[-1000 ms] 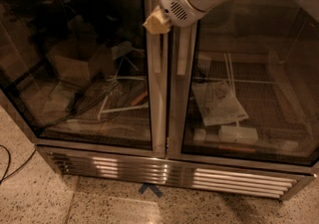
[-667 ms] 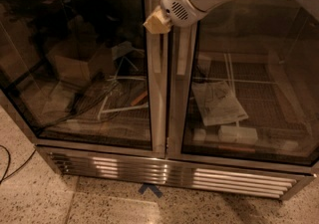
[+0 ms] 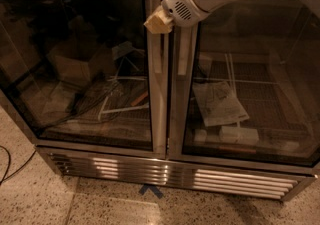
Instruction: Place blue chip bag into bottom drawer
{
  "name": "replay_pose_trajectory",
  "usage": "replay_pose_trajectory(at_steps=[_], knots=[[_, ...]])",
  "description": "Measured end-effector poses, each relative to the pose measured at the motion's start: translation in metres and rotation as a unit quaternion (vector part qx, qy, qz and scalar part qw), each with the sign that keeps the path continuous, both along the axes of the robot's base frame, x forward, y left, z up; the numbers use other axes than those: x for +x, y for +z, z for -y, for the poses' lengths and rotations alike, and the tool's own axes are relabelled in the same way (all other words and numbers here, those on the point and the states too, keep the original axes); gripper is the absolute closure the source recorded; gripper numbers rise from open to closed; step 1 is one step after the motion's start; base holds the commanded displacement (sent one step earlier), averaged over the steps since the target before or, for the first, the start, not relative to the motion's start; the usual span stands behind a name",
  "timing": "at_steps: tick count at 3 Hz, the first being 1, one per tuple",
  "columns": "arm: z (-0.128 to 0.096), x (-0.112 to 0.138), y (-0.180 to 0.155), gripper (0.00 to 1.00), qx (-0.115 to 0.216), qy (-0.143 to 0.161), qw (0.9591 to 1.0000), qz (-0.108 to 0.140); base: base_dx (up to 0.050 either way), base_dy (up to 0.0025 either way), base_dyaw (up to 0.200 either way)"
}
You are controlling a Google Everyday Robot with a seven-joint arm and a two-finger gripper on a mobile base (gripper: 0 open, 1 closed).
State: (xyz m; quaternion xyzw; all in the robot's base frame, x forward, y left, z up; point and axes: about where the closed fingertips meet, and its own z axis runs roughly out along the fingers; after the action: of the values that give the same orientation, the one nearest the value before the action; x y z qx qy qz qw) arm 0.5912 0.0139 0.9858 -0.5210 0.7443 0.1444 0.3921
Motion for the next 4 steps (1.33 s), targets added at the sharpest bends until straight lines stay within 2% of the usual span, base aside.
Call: replay_pose_trajectory(at_steps=[2,4], knots=[[-0.0023,-0.0058,0.0006,1.00,0.033,0.041,0.9985,-0.017,0.000,0.00000,0.000],[-0.0027,-0.0094,0.0021,1.00,0.041,0.049,0.9978,-0.020,0.000,0.00000,0.000]])
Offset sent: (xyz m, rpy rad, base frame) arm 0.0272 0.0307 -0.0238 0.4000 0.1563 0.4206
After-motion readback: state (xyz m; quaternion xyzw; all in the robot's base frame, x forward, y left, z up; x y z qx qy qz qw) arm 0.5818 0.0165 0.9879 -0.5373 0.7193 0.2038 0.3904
